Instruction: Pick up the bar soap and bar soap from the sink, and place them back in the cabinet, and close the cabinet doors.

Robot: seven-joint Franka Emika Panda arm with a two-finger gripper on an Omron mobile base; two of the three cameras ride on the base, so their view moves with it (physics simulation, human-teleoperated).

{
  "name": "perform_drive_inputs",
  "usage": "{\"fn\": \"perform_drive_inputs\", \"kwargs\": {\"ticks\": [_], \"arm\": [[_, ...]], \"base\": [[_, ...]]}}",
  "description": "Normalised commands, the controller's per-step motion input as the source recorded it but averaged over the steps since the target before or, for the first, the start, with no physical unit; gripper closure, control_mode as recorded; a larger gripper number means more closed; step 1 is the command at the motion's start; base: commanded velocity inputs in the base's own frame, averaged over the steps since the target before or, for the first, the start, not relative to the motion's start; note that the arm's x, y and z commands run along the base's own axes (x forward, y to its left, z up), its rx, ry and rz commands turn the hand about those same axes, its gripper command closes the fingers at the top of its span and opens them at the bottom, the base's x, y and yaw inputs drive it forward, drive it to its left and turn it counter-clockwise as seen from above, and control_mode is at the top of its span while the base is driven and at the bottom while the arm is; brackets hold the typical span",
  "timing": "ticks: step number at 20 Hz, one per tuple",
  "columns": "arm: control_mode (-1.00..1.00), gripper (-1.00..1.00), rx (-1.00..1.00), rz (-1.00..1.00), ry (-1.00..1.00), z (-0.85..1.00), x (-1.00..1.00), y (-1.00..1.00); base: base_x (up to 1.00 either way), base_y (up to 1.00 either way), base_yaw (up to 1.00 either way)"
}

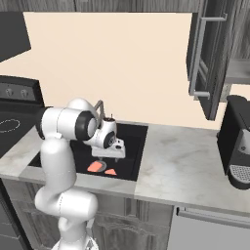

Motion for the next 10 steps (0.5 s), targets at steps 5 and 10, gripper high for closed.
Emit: {"fn": "perform_drive_inputs", "kwargs": {"ticks": [5, 10], "arm": [[-1.0, -1.0, 0.0, 0.01, 0.0, -0.16, 0.05, 0.0], [-1.0, -1.0, 0.0, 0.01, 0.0, -0.16, 0.02, 0.0]], "base": [[0.0, 0.0, 0.0], [0.0, 0.0, 0.0]]}}
